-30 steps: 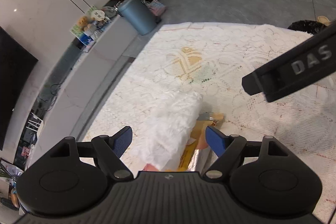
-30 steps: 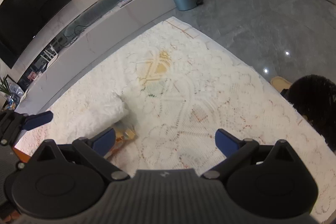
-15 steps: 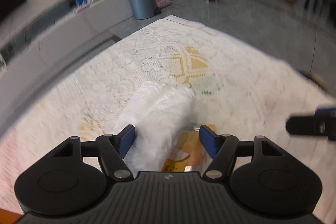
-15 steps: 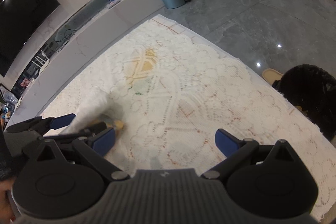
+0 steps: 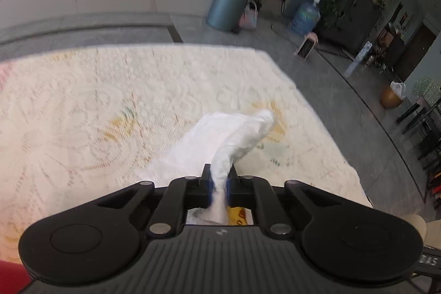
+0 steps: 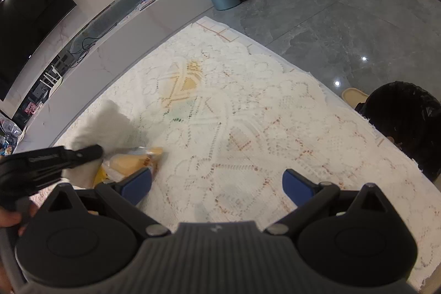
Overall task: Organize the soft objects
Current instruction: 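Grasp the white towel with the left tool, then grasp the yellow Deeyeo snack packet with the right tool while the left holds the towel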
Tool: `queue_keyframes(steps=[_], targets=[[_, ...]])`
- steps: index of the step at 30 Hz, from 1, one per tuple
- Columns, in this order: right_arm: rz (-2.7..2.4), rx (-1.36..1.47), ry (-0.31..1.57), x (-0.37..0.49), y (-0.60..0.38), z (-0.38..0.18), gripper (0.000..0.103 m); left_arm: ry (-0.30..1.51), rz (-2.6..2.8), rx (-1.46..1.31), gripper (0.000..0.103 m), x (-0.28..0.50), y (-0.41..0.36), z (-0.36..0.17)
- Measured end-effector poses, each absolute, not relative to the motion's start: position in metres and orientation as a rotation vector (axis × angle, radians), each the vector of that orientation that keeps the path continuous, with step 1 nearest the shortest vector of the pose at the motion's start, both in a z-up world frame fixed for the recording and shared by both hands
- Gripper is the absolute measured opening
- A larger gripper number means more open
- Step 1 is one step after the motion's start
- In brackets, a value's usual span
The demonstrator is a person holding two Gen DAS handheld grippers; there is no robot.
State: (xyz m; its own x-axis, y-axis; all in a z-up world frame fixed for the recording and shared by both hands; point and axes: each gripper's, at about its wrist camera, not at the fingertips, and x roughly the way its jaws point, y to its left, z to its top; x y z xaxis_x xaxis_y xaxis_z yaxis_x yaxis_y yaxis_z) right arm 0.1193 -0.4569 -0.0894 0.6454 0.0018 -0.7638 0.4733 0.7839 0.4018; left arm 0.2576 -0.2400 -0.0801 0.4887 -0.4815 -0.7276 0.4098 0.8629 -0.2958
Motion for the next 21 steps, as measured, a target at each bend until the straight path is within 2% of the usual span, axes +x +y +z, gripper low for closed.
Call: queue_keyframes(steps=[7,11,15,21], targets=[[-0.285,0.64,0.844,0.12,-0.456,-0.094,0.099,0.787,-0.486,-0.056,0.009,0.222,-0.225,-0.028],[-0.264,0.685,0.863,0.122,-0.453,-0.101,0.099,0.799,-0.484,-0.104,0.009,0.202,-0.202,-0.004],[-0.286,0.74,0.879,0.124,-0.446,-0.105,0.099,0.807,-0.534,-0.145,0.009,0.179,-0.183,0.005],[-0.147,0.897,0.772,0.133,-0.424,-0.096,0.1,0.833,-0.503,-0.179,0.008,0.16,-0.171,-0.009]])
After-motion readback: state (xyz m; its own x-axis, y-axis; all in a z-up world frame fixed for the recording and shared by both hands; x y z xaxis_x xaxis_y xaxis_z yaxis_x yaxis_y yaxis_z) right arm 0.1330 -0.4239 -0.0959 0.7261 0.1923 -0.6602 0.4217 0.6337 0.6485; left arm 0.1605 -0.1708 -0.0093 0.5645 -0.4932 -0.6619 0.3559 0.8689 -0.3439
